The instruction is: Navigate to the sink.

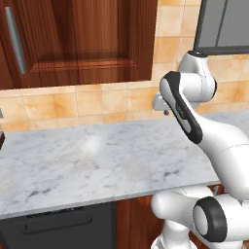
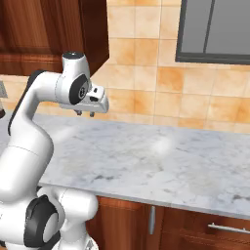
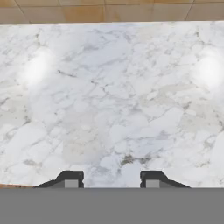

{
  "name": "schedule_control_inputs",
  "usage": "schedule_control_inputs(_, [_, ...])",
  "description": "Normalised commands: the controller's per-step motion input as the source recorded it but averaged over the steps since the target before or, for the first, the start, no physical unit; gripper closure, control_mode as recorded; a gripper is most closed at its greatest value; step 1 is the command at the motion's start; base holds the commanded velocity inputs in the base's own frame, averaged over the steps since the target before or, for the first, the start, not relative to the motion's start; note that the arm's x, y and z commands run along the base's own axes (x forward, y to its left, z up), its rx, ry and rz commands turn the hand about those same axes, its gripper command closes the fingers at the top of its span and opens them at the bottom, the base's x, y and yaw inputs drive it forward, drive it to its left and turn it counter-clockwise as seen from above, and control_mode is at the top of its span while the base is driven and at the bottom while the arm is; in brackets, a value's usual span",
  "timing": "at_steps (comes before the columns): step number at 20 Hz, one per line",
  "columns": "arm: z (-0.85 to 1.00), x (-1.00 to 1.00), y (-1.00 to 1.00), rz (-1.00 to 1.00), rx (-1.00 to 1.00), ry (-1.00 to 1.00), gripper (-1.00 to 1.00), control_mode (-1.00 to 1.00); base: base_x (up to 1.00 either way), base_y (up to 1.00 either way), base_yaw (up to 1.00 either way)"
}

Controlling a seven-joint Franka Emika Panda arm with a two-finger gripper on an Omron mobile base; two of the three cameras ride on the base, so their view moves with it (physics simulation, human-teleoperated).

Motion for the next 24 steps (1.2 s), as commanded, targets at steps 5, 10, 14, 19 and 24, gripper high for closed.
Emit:
schedule_control_inputs(5, [0.00, 0.00, 0.00, 0.00, 0.00, 0.00, -1.00, 1.00, -0.18, 0.00, -0.01])
schedule_control_inputs(10, [0.00, 0.00, 0.00, 0.00, 0.00, 0.00, -1.00, 1.00, -0.67, 0.00, -0.51])
schedule_control_inputs(14, [0.00, 0.00, 0.00, 0.00, 0.00, 0.00, -1.00, 1.00, -0.26, 0.00, -0.93])
schedule_control_inputs(19, [0.00, 0.00, 0.00, 0.00, 0.00, 0.00, -1.00, 1.00, 0.00, 0.00, -1.00])
schedule_control_inputs(24, [0.00, 0.00, 0.00, 0.00, 0.00, 0.00, -1.00, 1.00, 0.00, -0.01, -0.97])
